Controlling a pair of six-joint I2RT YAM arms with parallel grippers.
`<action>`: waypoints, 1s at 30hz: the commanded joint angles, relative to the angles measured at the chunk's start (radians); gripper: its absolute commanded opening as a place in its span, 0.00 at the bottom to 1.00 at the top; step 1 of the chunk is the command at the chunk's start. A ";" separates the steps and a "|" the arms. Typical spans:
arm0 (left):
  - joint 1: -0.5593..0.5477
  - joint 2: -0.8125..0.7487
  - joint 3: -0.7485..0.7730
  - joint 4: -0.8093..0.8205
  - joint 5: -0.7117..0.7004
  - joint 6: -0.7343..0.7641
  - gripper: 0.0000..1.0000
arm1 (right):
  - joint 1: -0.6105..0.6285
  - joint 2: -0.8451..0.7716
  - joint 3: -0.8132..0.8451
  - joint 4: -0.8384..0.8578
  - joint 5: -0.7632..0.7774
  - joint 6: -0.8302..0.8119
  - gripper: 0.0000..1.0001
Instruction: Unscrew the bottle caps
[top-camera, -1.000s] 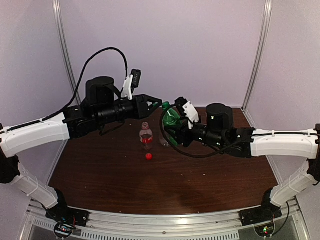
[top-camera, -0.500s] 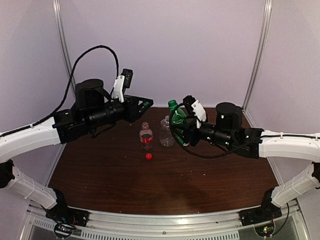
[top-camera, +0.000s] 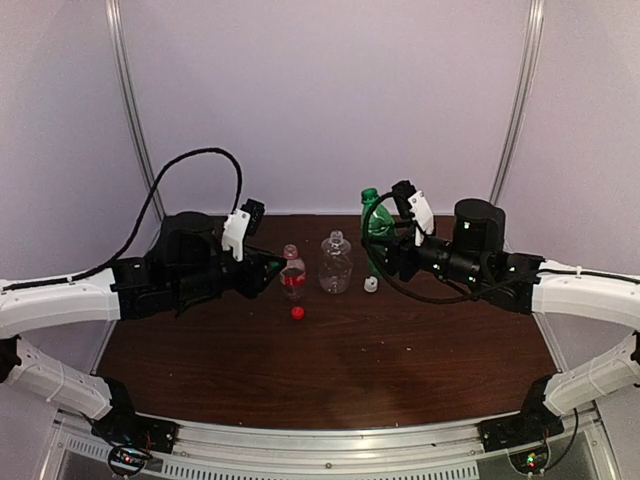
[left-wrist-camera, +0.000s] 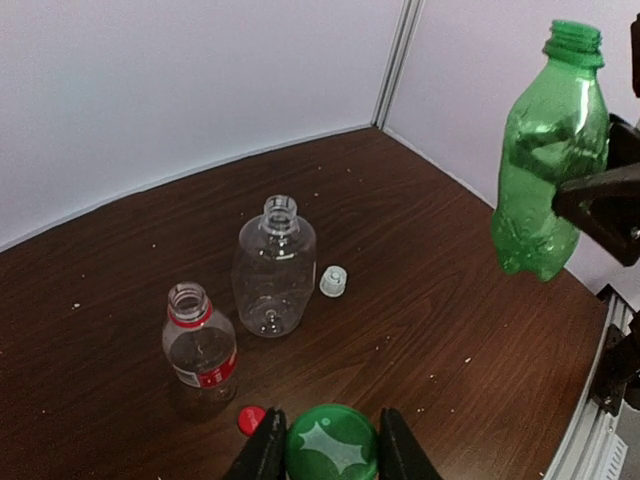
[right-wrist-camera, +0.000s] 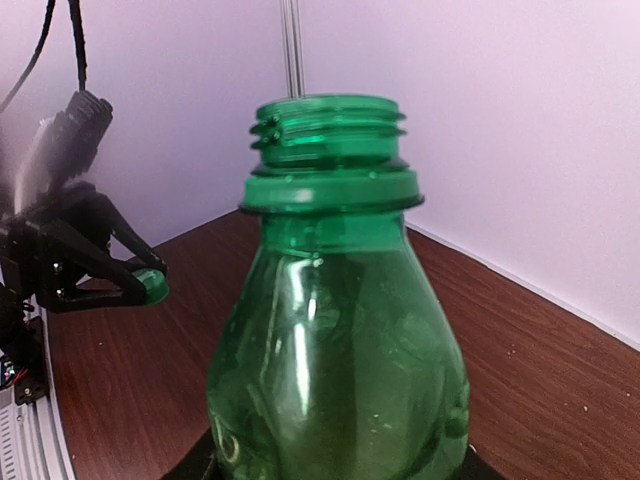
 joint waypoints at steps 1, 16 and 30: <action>0.010 -0.001 -0.098 0.044 -0.067 -0.021 0.23 | -0.008 -0.014 -0.015 0.012 -0.022 0.029 0.38; 0.084 0.252 -0.342 0.318 -0.070 -0.113 0.23 | -0.008 0.020 -0.012 0.018 -0.062 0.047 0.38; 0.089 0.405 -0.348 0.385 -0.098 -0.113 0.33 | -0.008 0.037 -0.014 0.016 -0.076 0.046 0.38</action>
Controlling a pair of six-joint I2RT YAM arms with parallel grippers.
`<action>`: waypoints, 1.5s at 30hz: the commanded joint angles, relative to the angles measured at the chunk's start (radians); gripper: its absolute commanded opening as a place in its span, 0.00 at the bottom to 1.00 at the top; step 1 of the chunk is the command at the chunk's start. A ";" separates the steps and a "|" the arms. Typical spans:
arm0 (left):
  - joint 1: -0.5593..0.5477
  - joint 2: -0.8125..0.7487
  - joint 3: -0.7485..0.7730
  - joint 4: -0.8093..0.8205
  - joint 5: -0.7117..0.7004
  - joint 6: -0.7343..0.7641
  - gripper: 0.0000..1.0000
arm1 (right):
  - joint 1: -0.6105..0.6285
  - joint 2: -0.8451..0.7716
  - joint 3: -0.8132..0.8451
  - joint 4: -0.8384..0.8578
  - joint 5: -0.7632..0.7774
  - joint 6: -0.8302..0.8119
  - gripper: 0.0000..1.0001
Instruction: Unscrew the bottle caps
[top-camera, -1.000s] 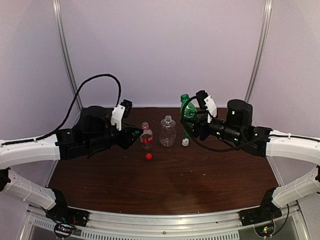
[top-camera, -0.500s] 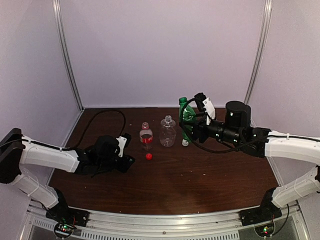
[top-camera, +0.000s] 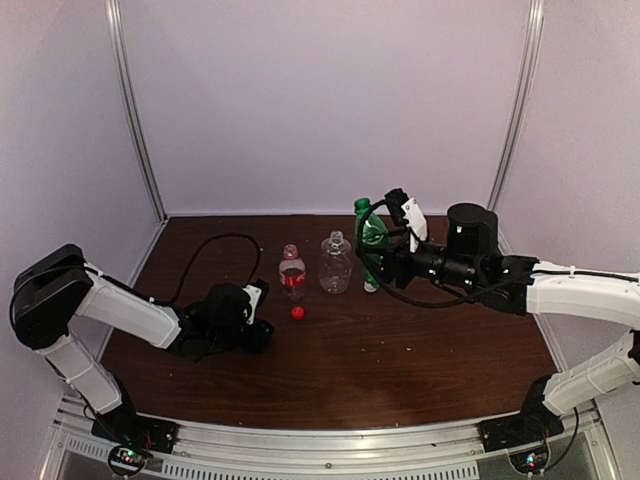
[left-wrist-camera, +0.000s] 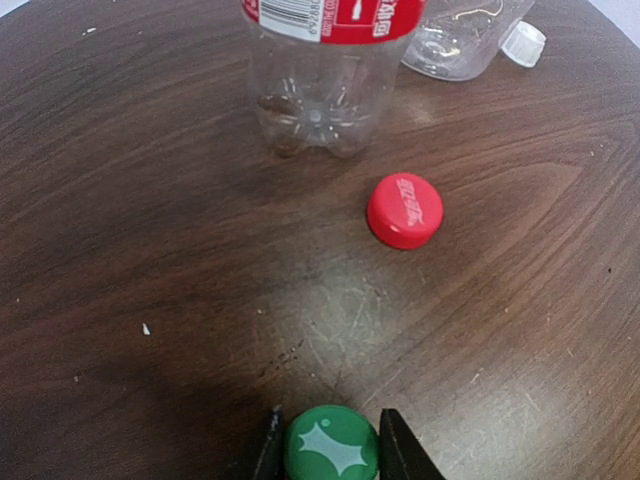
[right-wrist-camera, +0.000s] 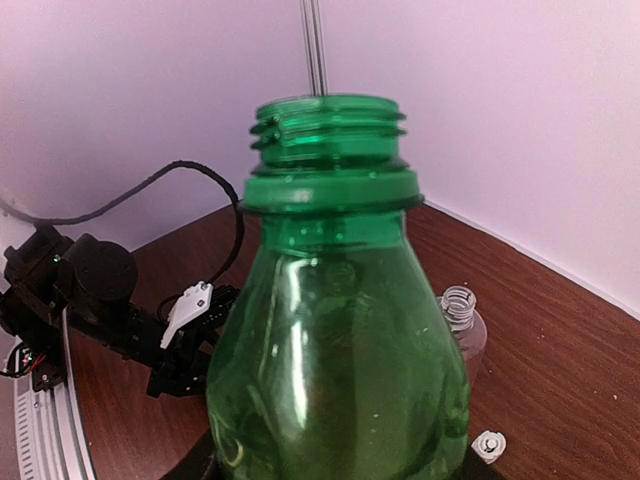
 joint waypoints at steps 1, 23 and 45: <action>0.009 0.010 -0.006 0.069 -0.027 -0.005 0.34 | -0.004 0.010 -0.001 0.017 -0.015 0.013 0.38; 0.010 -0.341 0.105 -0.099 0.198 0.074 0.82 | -0.003 0.030 -0.003 0.041 -0.168 -0.015 0.41; 0.007 -0.319 0.442 -0.065 0.766 -0.002 0.85 | 0.087 0.145 0.097 0.019 -0.467 -0.108 0.45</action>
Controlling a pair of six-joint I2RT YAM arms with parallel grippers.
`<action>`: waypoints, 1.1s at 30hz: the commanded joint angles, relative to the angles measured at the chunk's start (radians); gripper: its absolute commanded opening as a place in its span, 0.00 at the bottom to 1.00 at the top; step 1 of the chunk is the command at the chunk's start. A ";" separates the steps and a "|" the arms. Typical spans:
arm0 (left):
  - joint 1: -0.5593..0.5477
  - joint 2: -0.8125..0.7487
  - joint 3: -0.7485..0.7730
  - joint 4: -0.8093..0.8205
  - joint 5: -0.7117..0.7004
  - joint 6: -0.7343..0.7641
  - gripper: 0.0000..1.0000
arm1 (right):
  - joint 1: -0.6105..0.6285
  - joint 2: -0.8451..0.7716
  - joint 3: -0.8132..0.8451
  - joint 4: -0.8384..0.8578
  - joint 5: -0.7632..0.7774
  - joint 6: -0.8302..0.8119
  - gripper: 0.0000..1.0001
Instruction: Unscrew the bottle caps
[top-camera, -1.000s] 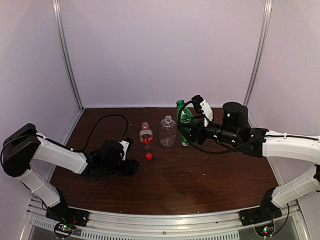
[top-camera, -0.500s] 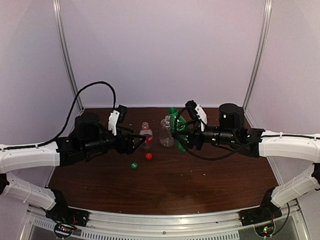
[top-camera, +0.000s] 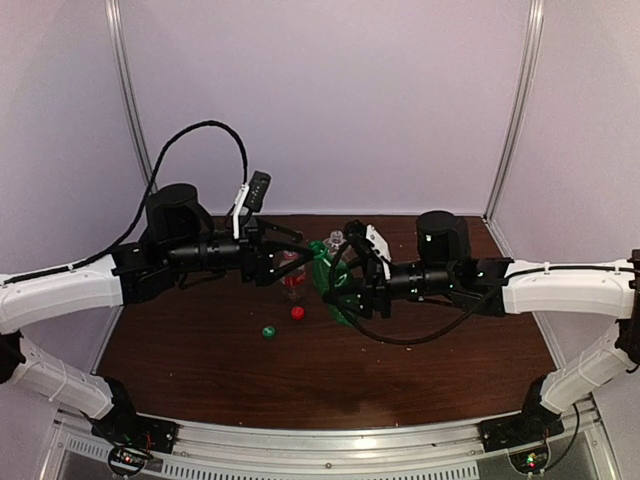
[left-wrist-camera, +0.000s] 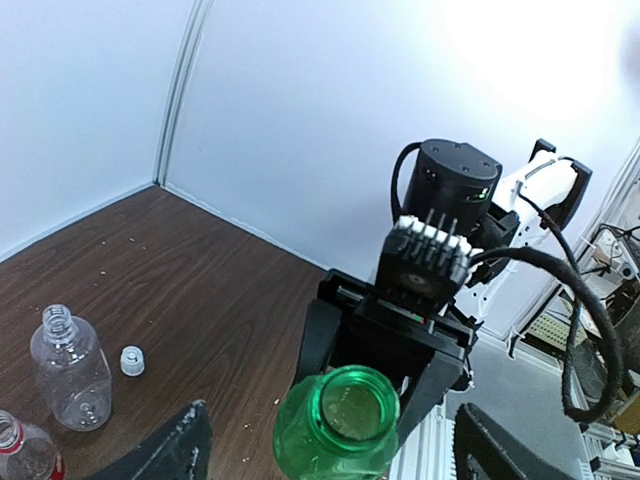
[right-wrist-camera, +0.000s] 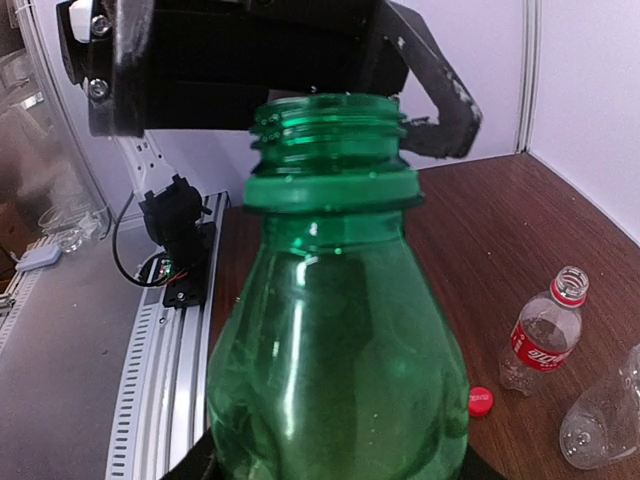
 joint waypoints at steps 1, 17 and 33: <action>0.004 0.067 0.069 0.034 0.094 -0.047 0.82 | 0.020 0.015 0.046 0.011 -0.041 -0.026 0.45; -0.021 0.137 0.124 -0.015 0.147 -0.036 0.30 | 0.033 0.031 0.060 -0.012 -0.011 -0.041 0.45; -0.020 0.069 0.118 -0.145 -0.023 0.030 0.00 | 0.033 0.010 0.037 -0.008 0.113 -0.018 1.00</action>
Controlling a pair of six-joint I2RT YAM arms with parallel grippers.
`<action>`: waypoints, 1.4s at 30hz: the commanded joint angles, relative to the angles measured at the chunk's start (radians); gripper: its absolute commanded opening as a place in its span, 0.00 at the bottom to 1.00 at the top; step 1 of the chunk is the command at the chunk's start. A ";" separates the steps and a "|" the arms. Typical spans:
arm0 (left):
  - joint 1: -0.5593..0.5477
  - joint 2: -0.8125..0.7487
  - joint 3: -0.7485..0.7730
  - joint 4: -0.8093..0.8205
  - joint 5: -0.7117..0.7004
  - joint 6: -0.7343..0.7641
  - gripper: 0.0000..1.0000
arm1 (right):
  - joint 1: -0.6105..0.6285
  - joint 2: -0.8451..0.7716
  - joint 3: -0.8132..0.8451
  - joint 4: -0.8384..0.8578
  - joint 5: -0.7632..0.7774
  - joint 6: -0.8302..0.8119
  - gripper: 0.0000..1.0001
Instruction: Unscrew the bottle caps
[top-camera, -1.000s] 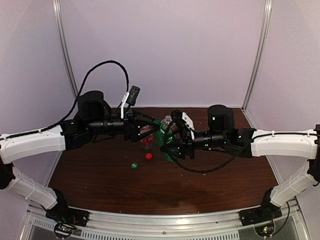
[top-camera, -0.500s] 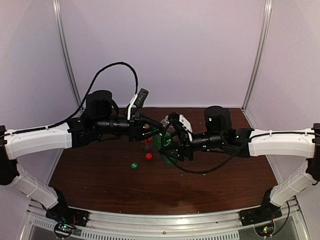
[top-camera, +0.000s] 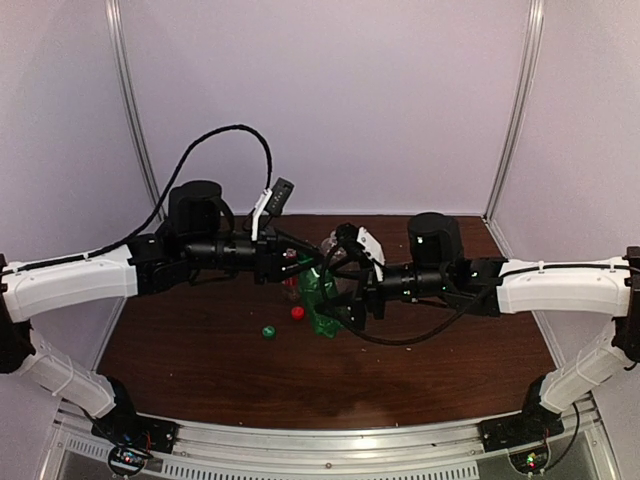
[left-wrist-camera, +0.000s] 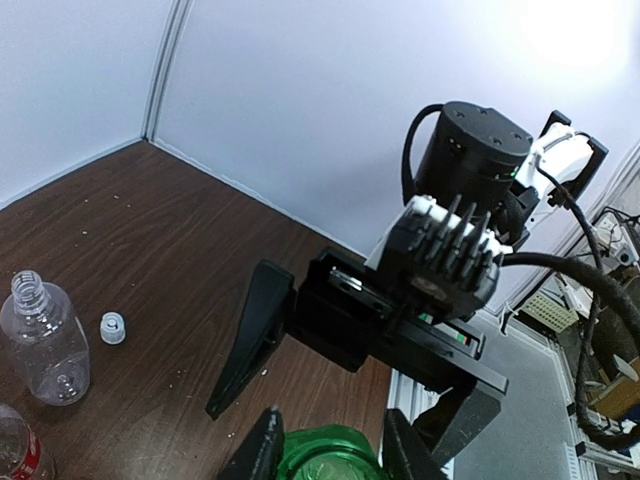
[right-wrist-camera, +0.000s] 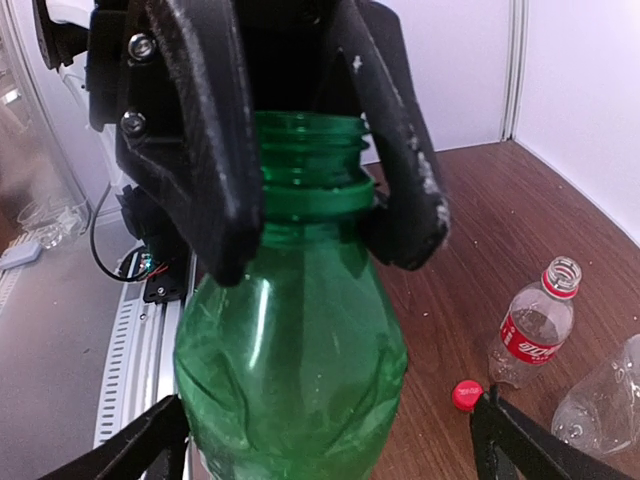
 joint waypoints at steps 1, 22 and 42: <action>-0.003 -0.051 0.024 -0.069 -0.108 0.049 0.00 | 0.001 -0.023 0.007 0.018 0.053 -0.006 1.00; 0.078 -0.150 -0.127 -0.210 -0.796 0.133 0.00 | 0.000 -0.011 0.017 -0.010 0.236 0.010 1.00; 0.170 0.059 -0.301 0.234 -0.860 0.121 0.00 | -0.005 -0.007 0.001 -0.043 0.356 0.058 1.00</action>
